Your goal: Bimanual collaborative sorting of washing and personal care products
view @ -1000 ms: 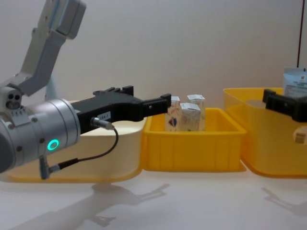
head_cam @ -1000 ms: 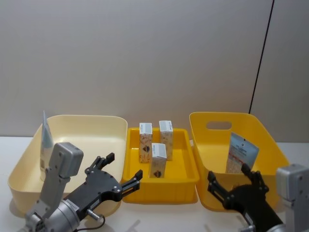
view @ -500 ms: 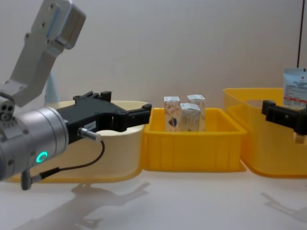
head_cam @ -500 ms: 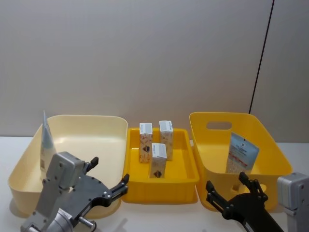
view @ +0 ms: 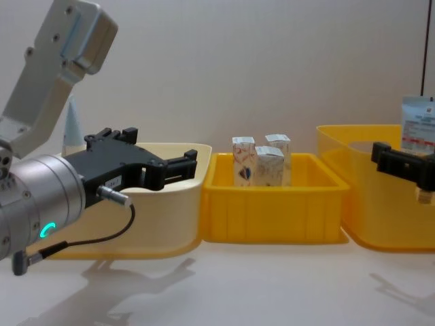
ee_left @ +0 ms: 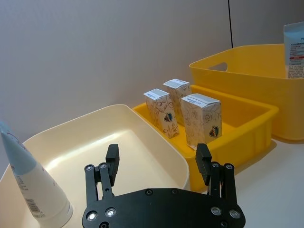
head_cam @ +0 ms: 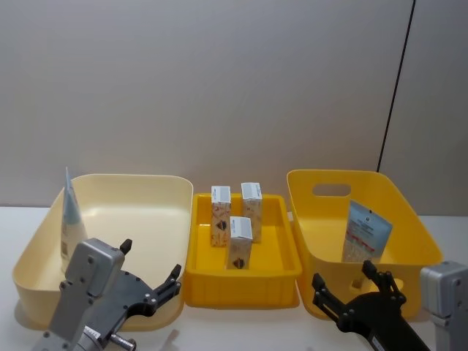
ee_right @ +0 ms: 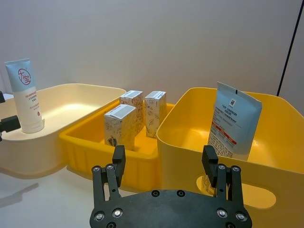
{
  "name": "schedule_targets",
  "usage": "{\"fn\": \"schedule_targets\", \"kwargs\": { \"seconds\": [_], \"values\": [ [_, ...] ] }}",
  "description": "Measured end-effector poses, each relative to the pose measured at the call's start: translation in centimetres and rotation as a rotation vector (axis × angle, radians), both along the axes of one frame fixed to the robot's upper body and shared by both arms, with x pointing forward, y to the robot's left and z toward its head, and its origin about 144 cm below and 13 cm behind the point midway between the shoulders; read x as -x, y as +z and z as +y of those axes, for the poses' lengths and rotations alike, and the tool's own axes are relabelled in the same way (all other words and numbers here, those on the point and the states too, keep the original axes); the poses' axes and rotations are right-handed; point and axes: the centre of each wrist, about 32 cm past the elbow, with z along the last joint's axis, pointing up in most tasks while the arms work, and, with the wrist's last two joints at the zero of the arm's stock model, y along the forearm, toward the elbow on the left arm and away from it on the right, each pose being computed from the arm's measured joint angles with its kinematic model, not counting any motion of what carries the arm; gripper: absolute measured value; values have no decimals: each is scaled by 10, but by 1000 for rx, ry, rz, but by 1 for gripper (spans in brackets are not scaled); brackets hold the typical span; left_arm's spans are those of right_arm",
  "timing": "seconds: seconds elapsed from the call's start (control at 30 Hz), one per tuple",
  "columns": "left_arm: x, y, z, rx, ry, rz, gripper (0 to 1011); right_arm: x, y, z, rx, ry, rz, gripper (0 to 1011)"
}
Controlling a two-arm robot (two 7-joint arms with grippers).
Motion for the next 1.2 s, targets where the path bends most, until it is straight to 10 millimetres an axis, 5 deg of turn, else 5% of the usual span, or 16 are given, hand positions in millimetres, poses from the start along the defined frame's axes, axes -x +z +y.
{"fn": "schedule_targets", "kwargs": {
  "seconds": [1.2],
  "values": [
    [0, 0, 0, -1, 2, -2, 1003, -7, 15, 19, 12, 82, -48, 1002]
  ]
}}
